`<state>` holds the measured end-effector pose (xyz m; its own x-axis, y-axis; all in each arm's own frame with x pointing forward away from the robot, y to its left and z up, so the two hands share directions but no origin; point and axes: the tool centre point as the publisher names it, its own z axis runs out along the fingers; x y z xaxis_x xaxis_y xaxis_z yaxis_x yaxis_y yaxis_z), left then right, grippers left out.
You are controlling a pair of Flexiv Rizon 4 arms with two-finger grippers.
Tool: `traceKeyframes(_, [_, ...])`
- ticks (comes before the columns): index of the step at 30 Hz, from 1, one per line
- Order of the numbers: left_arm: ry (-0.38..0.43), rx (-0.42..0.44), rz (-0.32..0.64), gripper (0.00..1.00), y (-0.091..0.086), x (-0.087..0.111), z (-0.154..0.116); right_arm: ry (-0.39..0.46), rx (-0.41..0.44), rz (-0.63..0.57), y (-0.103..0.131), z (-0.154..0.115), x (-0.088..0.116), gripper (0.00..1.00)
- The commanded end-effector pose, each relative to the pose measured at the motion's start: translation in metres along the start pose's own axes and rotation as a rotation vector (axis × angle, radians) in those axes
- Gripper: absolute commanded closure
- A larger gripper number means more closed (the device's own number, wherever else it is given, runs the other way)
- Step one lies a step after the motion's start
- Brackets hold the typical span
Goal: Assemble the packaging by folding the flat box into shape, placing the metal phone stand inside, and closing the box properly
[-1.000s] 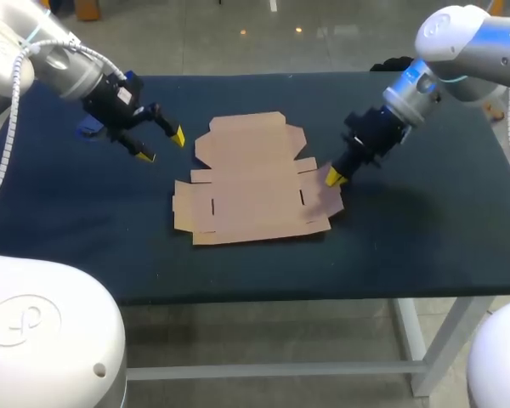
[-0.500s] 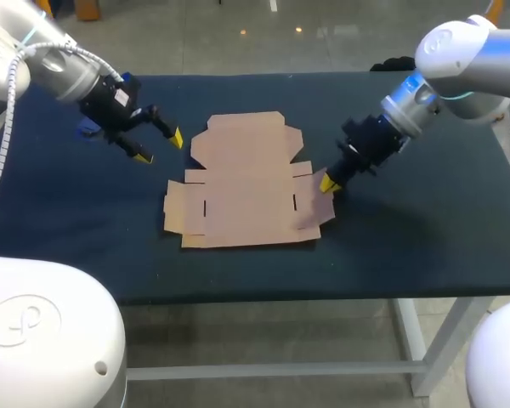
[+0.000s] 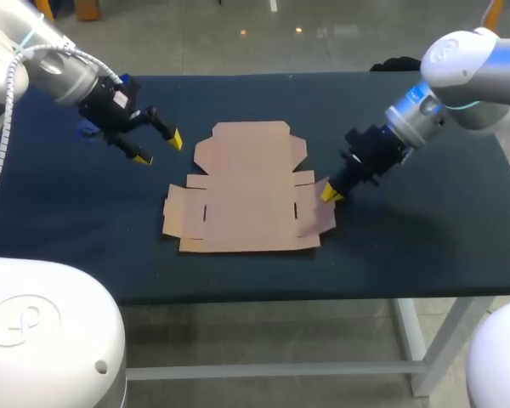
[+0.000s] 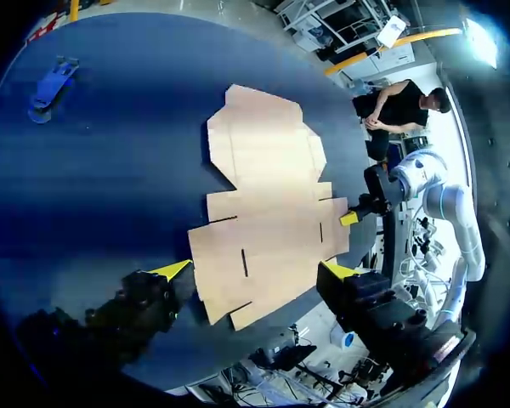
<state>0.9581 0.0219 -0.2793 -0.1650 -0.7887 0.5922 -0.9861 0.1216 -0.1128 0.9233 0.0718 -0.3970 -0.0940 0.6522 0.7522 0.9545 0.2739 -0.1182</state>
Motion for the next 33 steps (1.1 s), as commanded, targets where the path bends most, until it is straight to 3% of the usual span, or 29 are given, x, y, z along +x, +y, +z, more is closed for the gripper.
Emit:
traceKeyframes(1, [-0.004, -0.001, 0.0, 0.0, 0.0004, 0.0018, 0.0002, 0.015, 0.028, -0.009, 0.0042, -0.0009, -0.0036, 1.0])
traceKeyframes(19, [-0.008, -0.005, 0.003, 0.0, 0.0002, 0.0052, 0.0021, 0.009, 0.046, -0.007, -0.0006, 0.0059, -0.005, 1.0])
traceKeyframes(20, [-0.007, -0.005, 0.003, 0.0, 0.0001, 0.0053, 0.0021, 0.009, 0.046, -0.007, -0.0006, 0.0057, -0.005, 0.84])
traceKeyframes(22, [-0.007, -0.005, 0.003, 0.0, 0.0001, 0.0053, 0.0021, 0.008, 0.046, -0.006, -0.0003, 0.0049, -0.0052, 0.83])
traceKeyframes(25, [-0.007, -0.005, 0.004, 0.0, 0.0001, 0.0055, 0.0021, 0.008, 0.048, -0.009, 0.0002, 0.0038, -0.0046, 0.63])
traceKeyframes(26, [-0.007, -0.005, 0.004, 0.0, 0.0001, 0.0056, 0.0021, 0.008, 0.049, -0.01, 0.0005, 0.0035, -0.0042, 0.52])
traceKeyframes(27, [-0.007, -0.004, 0.004, 0.0, 0.0001, 0.0057, 0.002, 0.008, 0.049, -0.011, 0.0007, 0.0032, -0.0038, 0.2])
traceKeyframes(28, [-0.006, -0.004, 0.004, 0.0, 0.0001, 0.0057, 0.002, 0.008, 0.049, -0.011, 0.0009, 0.0026, -0.0034, 0.11])
traceKeyframes(33, [-0.005, -0.003, 0.005, 0.0, 0.0, 0.006, 0.0019, 0.006, 0.051, -0.016, 0.001, -0.0033, -0.0023, 0.0])
